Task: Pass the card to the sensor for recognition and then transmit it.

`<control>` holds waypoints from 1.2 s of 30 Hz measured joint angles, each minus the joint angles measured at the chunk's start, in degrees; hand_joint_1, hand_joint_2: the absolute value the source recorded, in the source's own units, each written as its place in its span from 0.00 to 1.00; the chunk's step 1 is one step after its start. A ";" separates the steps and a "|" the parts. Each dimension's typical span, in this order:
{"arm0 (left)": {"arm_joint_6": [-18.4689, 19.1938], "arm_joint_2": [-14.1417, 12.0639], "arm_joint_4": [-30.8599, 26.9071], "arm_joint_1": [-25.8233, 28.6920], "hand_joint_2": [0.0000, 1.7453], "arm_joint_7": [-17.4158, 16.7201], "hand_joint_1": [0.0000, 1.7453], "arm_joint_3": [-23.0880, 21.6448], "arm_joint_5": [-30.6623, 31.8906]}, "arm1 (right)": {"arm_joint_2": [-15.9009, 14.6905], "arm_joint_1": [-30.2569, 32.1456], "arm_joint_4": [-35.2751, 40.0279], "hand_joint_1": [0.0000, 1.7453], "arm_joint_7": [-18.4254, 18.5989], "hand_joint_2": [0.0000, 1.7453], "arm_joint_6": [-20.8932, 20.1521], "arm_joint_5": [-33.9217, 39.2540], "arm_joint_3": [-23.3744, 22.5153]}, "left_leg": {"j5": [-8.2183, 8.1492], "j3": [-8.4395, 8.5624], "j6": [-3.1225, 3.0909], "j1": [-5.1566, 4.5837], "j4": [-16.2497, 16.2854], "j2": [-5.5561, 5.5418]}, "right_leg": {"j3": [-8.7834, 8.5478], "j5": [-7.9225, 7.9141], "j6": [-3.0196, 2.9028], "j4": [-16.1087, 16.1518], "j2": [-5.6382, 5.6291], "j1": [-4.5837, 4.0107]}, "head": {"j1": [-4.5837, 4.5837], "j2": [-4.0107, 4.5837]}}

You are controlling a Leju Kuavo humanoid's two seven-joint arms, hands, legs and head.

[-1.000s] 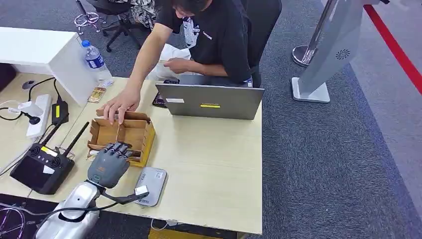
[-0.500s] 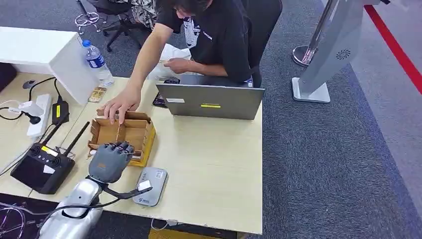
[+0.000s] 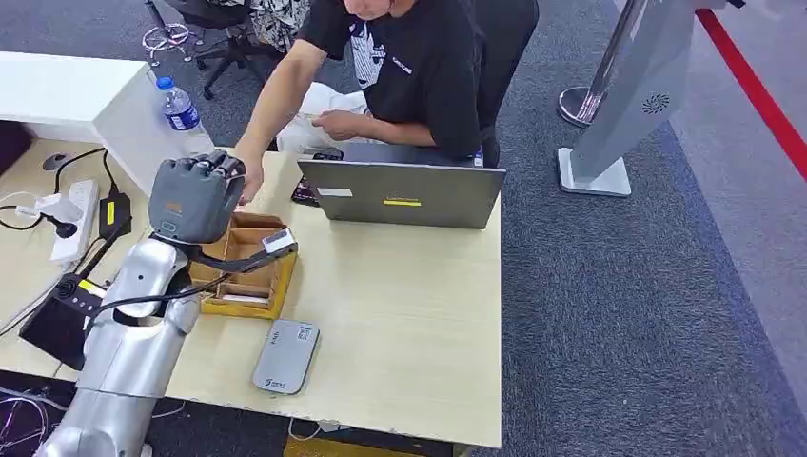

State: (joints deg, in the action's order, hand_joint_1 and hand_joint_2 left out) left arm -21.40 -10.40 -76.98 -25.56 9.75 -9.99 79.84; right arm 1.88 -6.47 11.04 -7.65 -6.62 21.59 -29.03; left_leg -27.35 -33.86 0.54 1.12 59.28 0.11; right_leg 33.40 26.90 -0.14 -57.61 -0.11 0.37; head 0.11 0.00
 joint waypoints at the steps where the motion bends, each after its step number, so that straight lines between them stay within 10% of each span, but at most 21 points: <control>1: 0.04 0.17 0.22 -0.34 1.00 -0.17 1.00 0.00 0.04 | 0.00 -0.05 0.00 0.00 0.00 1.00 0.00 0.00 0.00 | 0.00 0.00 0.00 0.00 0.00 0.00 | 0.00 0.01 0.01 0.00 0.00 0.00 | 0.02 0.00; 10: -0.22 0.63 1.31 -0.65 1.00 -0.59 0.97 0.00 0.42 | 0.04 -0.09 -0.02 0.00 -0.20 1.00 0.00 0.04 -0.02 | -0.02 -0.02 -0.02 0.00 -0.01 0.01 | 0.02 0.02 0.01 0.00 0.00 0.00 | 0.02 0.00; 11: -0.22 0.63 1.42 -0.64 1.00 -0.59 0.87 0.00 0.44 | 0.07 -0.08 -0.02 0.00 -0.22 1.00 0.00 0.07 -0.02 | -0.02 -0.02 -0.02 0.00 -0.01 0.01 | 0.02 0.02 0.01 0.00 0.00 0.00 | 0.00 0.00; 12: -0.24 0.63 1.51 -0.63 1.00 -0.59 0.31 0.00 0.48 | 0.07 -0.08 -0.02 0.00 -0.24 1.00 0.00 0.11 -0.02 | -0.02 -0.02 -0.02 0.00 -0.01 0.01 | 0.02 0.02 0.01 0.00 0.00 0.00 | 0.02 0.00; 13: -0.33 0.63 1.64 -0.61 1.00 -0.59 0.02 0.00 0.48 | 0.04 -0.08 -0.02 0.00 -0.26 1.00 0.00 0.11 -0.02 | -0.01 -0.02 -0.01 0.00 -0.01 0.01 | 0.02 0.01 0.01 0.00 -0.01 0.00 | 0.00 0.00; 23: -1.76 0.72 1.64 1.88 1.00 0.06 0.00 0.00 -0.52 | 0.07 0.00 -0.02 0.00 -0.70 1.00 -0.53 0.55 -0.11 | -0.05 -0.04 -0.05 -0.01 -0.01 0.01 | 0.02 0.02 0.02 0.01 0.00 0.00 | 0.00 0.00; 27: -8.29 0.83 -0.50 7.06 1.00 1.96 0.00 0.76 -4.34 | 0.07 0.62 -0.02 0.00 -1.11 1.00 -0.59 1.57 -0.59 | -0.10 -0.02 -0.01 -0.02 -0.02 0.12 | 0.02 0.03 0.01 0.01 -0.13 0.00 | 0.00 0.00; 32: -10.31 4.94 -10.43 17.99 1.00 18.64 0.00 11.69 -34.63 | 0.07 2.12 -0.04 0.00 -0.74 1.00 0.37 3.08 -2.52 | -0.22 -0.06 0.01 -0.01 -0.04 0.19 | 0.09 0.18 0.04 0.01 -0.20 0.00 | 0.02 0.00; 36: 7.88 9.07 -11.83 19.06 1.00 29.05 0.00 31.38 -59.43 | 0.09 2.42 -0.04 0.00 -0.09 1.00 1.86 3.26 -4.11 | -0.27 -0.03 0.02 0.02 -0.06 0.20 | 0.07 0.31 0.06 0.01 -0.18 -0.01 | 0.00 0.00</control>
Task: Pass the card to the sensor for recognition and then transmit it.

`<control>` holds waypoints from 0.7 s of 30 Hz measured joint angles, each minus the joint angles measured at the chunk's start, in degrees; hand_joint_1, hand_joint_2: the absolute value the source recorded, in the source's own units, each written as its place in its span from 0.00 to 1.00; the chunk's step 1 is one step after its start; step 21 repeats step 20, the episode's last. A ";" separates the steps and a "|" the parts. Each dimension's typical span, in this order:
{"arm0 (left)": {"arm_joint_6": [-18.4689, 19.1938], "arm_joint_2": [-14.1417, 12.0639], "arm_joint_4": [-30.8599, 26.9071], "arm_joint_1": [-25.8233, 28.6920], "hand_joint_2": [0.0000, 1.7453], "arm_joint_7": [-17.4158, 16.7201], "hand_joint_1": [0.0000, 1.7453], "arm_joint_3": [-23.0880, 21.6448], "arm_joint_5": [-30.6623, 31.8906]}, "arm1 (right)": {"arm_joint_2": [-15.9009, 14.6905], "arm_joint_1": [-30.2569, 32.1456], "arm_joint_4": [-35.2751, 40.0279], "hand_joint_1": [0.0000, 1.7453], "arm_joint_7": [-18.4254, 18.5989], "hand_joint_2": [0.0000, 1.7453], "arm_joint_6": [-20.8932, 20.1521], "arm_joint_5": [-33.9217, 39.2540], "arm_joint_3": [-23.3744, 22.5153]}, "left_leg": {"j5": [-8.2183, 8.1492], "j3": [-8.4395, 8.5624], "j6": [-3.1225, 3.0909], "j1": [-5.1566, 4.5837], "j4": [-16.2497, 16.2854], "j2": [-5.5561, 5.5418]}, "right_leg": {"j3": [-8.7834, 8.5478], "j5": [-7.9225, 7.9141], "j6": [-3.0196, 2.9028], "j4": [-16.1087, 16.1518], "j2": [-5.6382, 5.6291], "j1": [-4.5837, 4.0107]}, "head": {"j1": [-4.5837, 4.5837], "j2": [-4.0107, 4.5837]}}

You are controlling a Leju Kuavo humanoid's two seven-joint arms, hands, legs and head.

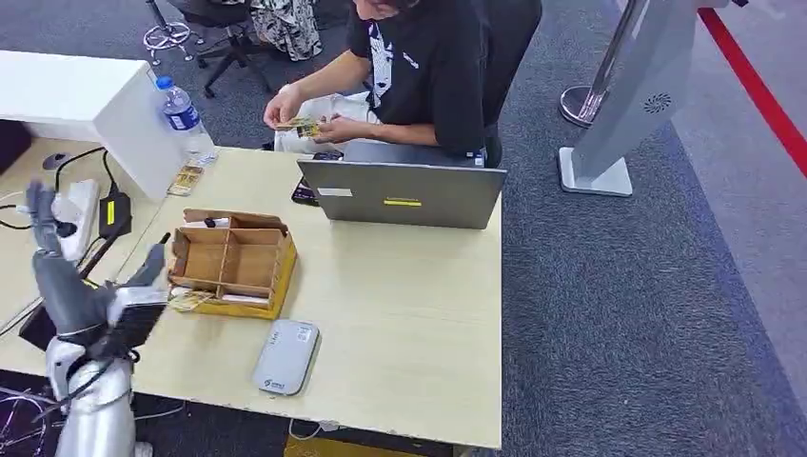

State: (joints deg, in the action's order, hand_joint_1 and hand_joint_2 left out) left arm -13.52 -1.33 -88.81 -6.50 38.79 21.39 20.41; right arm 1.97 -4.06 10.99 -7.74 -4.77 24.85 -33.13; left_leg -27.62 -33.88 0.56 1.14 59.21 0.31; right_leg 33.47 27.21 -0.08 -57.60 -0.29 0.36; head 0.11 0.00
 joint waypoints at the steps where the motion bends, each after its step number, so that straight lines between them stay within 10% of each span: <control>1: 2.43 0.31 0.59 -0.04 1.00 0.39 0.00 4.73 -2.76 | 0.02 0.02 0.00 0.00 0.24 1.00 0.13 -0.09 -0.35 | -0.04 0.01 0.06 0.01 -0.01 0.04 | 0.00 0.00 -0.01 -0.01 -0.08 0.00 | 0.02 0.00; 8: 9.52 -2.29 14.40 -0.91 1.00 0.96 0.00 29.11 -11.91 | 0.07 0.31 0.00 0.00 1.86 1.00 2.25 -1.29 -1.03 | 0.00 0.11 0.09 0.02 -0.08 0.01 | -0.04 0.04 -0.05 -0.04 -0.07 0.00 | 0.02 0.00; 9: 9.92 -2.56 15.61 -0.96 1.00 1.03 0.46 30.50 -12.02 | 0.07 0.32 0.00 1.00 1.93 1.00 2.32 -1.27 -1.16 | 0.00 0.09 0.09 0.01 -0.08 -0.14 | -0.08 0.05 -0.04 -0.04 0.07 -0.01 | -0.02 0.00; 10: 9.96 -3.04 17.15 -0.97 1.00 1.05 0.93 32.17 -12.10 | 0.07 0.21 0.00 1.00 1.92 1.00 2.36 -1.29 -1.25 | 0.00 0.09 0.09 -0.01 -0.08 -0.16 | -0.11 0.06 -0.04 -0.04 0.10 -0.01 | 0.02 0.00; 21: 5.11 -12.59 51.92 -1.71 1.00 0.26 1.00 48.55 -17.85 | 0.07 0.02 0.00 1.00 5.72 1.00 5.31 -5.79 -1.01 | -0.18 0.20 0.09 -0.02 -0.09 -0.15 | -0.21 0.17 -0.07 0.01 0.10 0.01 | 0.00 0.00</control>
